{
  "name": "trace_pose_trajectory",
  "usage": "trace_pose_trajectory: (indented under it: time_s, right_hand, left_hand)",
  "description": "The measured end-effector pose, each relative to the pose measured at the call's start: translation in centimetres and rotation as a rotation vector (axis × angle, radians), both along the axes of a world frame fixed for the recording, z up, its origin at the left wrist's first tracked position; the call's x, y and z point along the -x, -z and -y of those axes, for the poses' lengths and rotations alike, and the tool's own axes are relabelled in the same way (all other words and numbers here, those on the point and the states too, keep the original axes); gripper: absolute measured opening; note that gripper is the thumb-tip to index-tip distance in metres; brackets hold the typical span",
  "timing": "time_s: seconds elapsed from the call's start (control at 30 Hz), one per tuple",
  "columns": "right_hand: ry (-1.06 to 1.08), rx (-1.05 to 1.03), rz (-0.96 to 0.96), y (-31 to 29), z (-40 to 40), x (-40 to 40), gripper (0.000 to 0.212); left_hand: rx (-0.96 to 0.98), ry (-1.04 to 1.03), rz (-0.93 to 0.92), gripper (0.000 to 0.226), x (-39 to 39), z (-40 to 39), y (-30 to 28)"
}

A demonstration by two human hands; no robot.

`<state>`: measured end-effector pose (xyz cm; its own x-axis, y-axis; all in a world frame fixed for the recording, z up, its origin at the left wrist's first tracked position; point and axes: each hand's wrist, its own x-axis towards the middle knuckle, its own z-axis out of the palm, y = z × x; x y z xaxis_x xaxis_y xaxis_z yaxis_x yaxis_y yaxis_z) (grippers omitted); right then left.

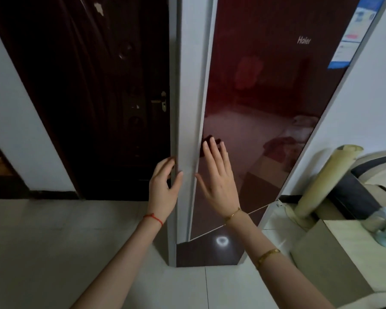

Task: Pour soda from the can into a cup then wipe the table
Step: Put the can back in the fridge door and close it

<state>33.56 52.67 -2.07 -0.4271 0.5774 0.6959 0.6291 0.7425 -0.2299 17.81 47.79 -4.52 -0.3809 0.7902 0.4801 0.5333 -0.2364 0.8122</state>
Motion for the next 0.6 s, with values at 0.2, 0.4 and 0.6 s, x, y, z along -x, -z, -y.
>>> trace_pose_trajectory:
  time_s: [0.2,0.4,0.6]
  right_hand:
    - [0.052,0.029,0.032,-0.3,-3.3,3.7,0.068]
    - [0.101,0.054,0.057,-0.5,-6.4,6.7,0.070]
    - [0.174,0.078,0.128,-0.7,-9.2,8.8,0.077]
  left_hand:
    - [0.074,0.053,-0.087,0.050,4.0,-3.8,-0.4]
    - [0.110,0.038,-0.277,0.054,6.9,-7.2,-0.9]
    - [0.123,0.048,-0.322,0.059,8.9,-10.1,-0.7]
